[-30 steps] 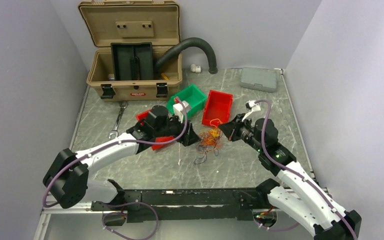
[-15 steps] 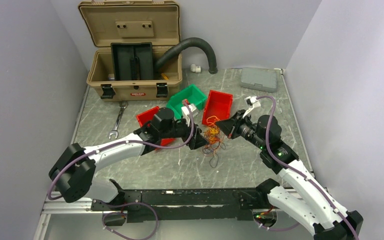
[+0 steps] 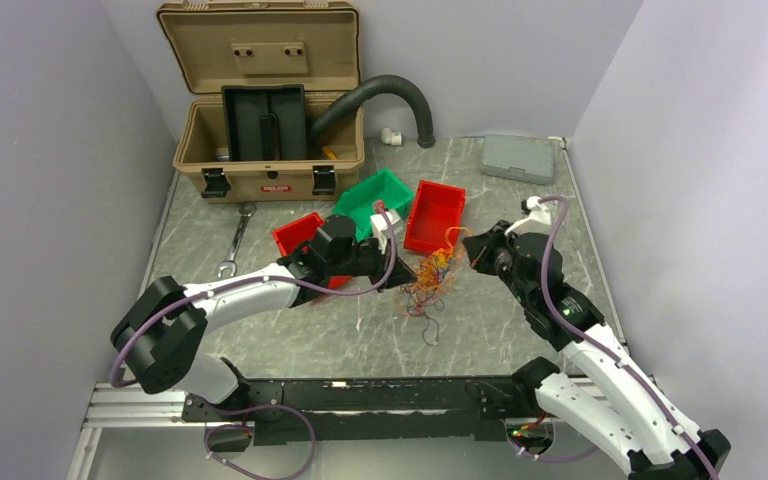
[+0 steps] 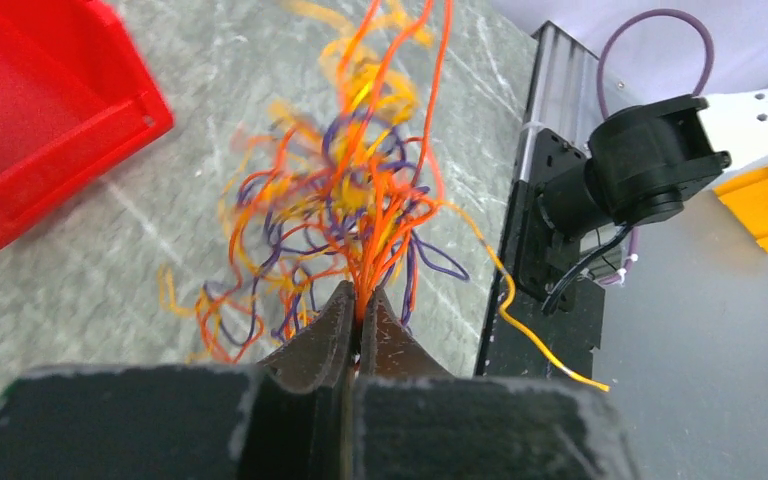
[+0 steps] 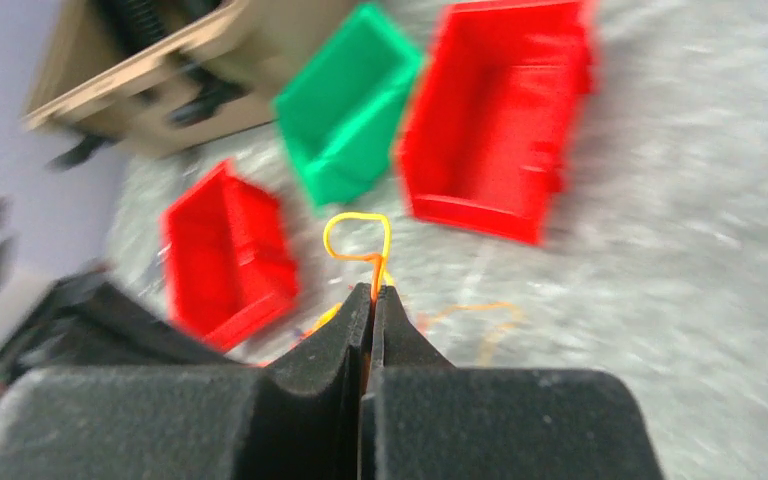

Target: Untangle the cables

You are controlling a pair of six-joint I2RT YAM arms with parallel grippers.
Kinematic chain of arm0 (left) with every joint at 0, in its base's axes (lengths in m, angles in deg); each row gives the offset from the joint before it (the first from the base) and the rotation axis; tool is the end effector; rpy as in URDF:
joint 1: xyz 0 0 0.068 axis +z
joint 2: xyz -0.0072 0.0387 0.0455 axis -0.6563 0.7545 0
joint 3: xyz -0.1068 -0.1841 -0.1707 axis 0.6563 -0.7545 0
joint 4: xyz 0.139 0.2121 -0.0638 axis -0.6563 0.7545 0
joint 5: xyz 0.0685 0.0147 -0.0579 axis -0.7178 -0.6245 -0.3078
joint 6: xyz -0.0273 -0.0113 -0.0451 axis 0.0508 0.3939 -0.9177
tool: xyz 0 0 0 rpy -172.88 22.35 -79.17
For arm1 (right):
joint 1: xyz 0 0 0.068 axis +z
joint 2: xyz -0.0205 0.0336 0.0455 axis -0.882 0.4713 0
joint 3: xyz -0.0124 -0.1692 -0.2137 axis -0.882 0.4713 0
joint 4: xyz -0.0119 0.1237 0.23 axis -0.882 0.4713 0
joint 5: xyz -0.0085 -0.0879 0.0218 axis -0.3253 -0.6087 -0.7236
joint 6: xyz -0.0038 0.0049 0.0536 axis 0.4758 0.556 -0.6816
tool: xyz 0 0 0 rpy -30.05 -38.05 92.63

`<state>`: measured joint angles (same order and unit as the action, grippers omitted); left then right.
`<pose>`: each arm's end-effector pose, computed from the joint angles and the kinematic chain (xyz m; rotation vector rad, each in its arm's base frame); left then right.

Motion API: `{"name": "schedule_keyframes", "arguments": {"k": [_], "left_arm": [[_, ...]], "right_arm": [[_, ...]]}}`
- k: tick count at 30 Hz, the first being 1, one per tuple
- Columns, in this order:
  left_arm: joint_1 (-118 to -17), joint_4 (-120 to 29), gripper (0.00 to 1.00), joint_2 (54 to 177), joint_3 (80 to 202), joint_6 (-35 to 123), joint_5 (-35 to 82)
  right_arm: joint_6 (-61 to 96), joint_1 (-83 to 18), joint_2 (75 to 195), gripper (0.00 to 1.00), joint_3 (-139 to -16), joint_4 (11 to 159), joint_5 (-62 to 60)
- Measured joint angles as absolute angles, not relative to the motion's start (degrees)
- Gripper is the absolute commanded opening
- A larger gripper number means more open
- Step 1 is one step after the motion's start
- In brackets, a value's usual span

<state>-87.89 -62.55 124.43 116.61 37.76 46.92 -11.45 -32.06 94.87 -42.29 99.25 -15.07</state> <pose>0.2091 -0.2504 0.2486 0.8966 1.8310 -1.2660 0.1504 0.0820 0.3145 0.1696 1.8901 0.6949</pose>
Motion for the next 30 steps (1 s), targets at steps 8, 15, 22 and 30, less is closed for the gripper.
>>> {"name": "schedule_keyframes", "arguments": {"k": [8,15,22,30], "left_arm": [[-76.59,-66.29,0.00,119.06,108.16,33.26,48.36],[-73.31,-64.10,0.00,118.07,105.53,32.27,48.99],[-73.25,-61.57,0.00,117.99,107.17,32.65,50.92],[-74.91,-58.64,0.00,117.99,109.29,34.42,52.42]], "right_arm": [[-22.53,-31.29,86.12,0.00,-41.09,114.59,-42.02],[-20.34,-31.99,81.25,0.49,-38.86,114.15,-45.27],[-8.04,-32.28,87.67,0.87,-38.80,107.25,-28.20],[-0.61,-32.28,94.87,0.81,-35.80,100.12,-7.70]]}}
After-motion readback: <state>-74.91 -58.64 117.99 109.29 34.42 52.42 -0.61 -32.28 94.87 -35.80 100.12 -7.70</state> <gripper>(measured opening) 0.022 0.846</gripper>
